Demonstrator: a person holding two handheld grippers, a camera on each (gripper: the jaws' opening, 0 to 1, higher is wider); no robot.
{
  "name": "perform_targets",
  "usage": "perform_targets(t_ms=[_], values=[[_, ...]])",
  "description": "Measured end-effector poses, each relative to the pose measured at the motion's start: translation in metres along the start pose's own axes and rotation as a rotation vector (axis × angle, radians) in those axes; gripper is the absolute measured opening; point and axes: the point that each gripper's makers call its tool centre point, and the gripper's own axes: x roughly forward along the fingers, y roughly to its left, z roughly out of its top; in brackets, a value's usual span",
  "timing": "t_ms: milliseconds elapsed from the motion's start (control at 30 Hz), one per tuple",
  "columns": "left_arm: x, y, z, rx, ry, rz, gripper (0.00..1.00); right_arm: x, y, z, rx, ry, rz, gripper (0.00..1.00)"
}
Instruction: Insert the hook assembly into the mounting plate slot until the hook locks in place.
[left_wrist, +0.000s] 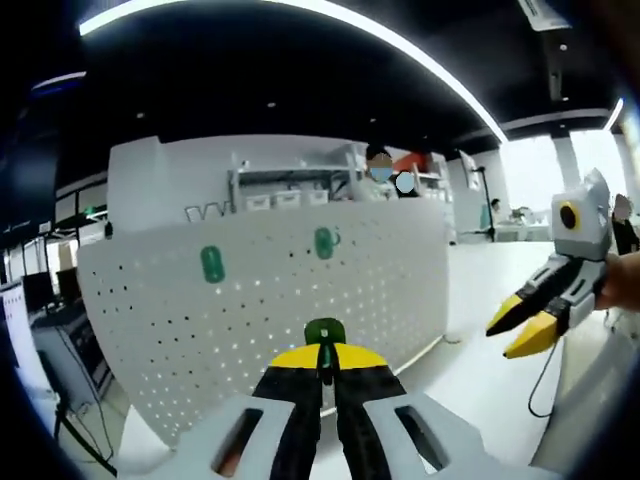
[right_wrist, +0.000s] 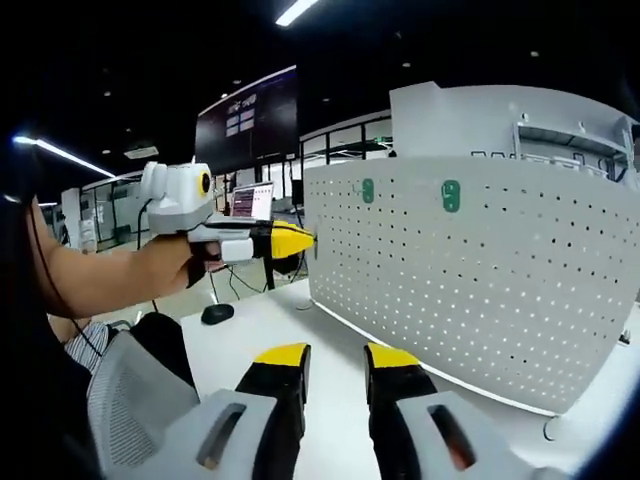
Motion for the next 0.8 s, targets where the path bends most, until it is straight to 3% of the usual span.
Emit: perform_targets(t_ms=[267,567,800], values=[[0.022,0.02,0.024,-0.067,-0.056,0.068,0.03,-0.004,-0.007,-0.001,0.009,-0.01,-0.023,0.23],[0.05,0.033,0.047,-0.058,-0.096,0.106,0.03,-0.011,-0.013,0.002,0.002,-0.025,-0.042,0.28],[0.068,0.039,0.056,-0.047,-0.103,0.118,0.03,-0.013,-0.016,0.0,0.005,-0.027,-0.054,0.32]])
